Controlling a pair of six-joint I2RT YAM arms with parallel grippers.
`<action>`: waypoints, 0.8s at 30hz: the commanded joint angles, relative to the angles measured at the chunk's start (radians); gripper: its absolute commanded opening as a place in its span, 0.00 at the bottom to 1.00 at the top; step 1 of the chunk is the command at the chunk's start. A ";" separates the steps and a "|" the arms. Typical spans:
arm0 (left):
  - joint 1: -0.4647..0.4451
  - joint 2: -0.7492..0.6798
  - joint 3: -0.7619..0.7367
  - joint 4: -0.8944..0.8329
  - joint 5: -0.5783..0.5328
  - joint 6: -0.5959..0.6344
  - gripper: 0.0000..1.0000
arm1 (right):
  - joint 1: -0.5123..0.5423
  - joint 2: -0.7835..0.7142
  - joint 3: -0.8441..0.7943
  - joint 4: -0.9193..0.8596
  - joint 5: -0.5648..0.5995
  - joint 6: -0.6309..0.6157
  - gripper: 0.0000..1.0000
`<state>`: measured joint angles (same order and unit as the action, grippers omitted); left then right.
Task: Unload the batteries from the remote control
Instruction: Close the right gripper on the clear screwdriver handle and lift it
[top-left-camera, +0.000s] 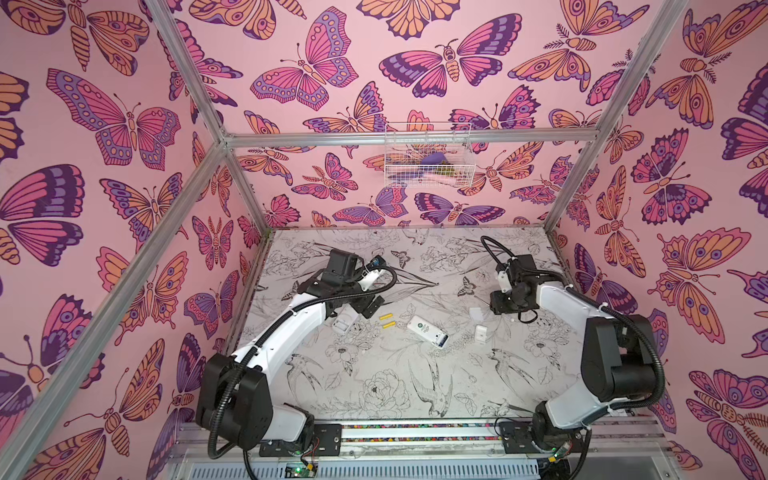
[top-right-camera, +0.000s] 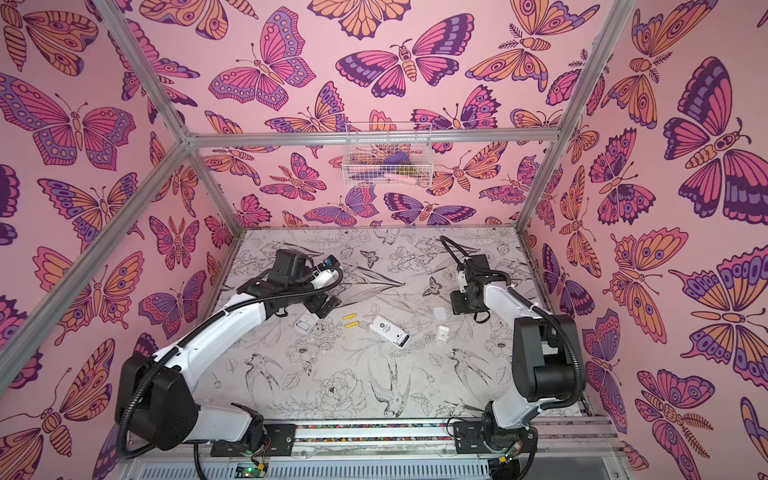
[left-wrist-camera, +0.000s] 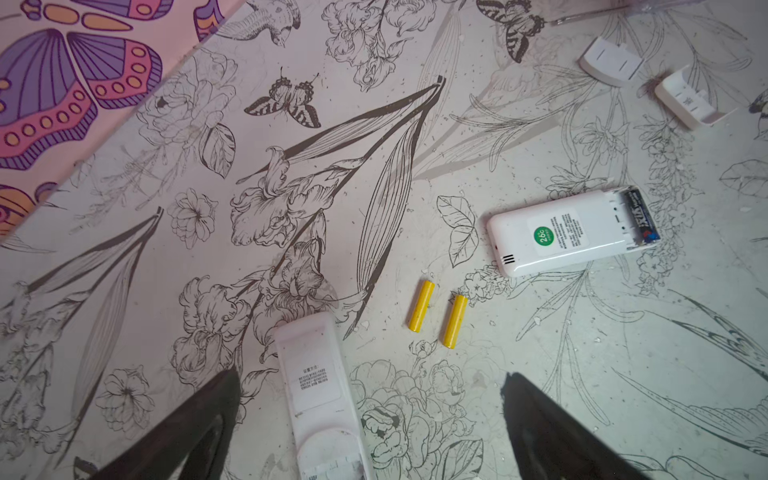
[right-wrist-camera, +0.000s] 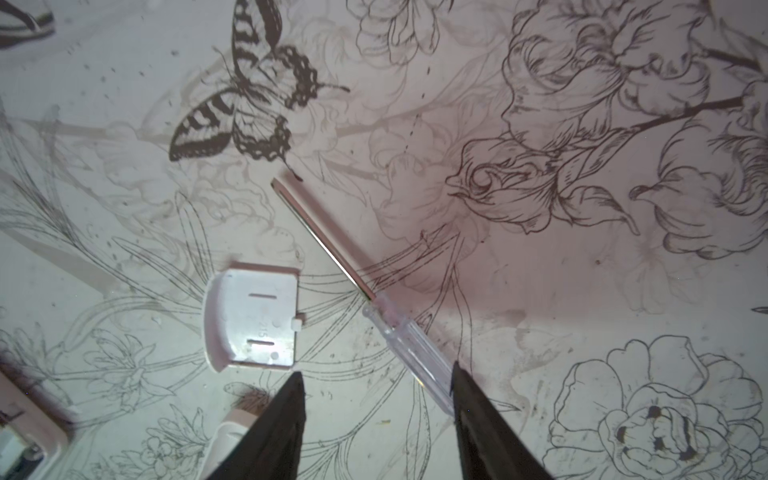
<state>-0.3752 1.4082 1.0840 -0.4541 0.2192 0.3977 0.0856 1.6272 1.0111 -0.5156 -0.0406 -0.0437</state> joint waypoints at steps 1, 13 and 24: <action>0.013 -0.011 -0.022 -0.017 0.092 -0.054 1.00 | -0.005 0.043 0.020 -0.062 0.019 -0.080 0.57; 0.039 -0.018 -0.020 -0.020 0.157 -0.080 1.00 | -0.018 0.113 0.029 -0.074 0.034 -0.105 0.55; 0.055 -0.010 -0.039 0.003 0.158 -0.068 1.00 | -0.019 0.120 0.002 -0.011 0.073 -0.073 0.44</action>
<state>-0.3283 1.4082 1.0668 -0.4496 0.3534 0.3313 0.0723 1.7256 1.0264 -0.5358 0.0113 -0.1131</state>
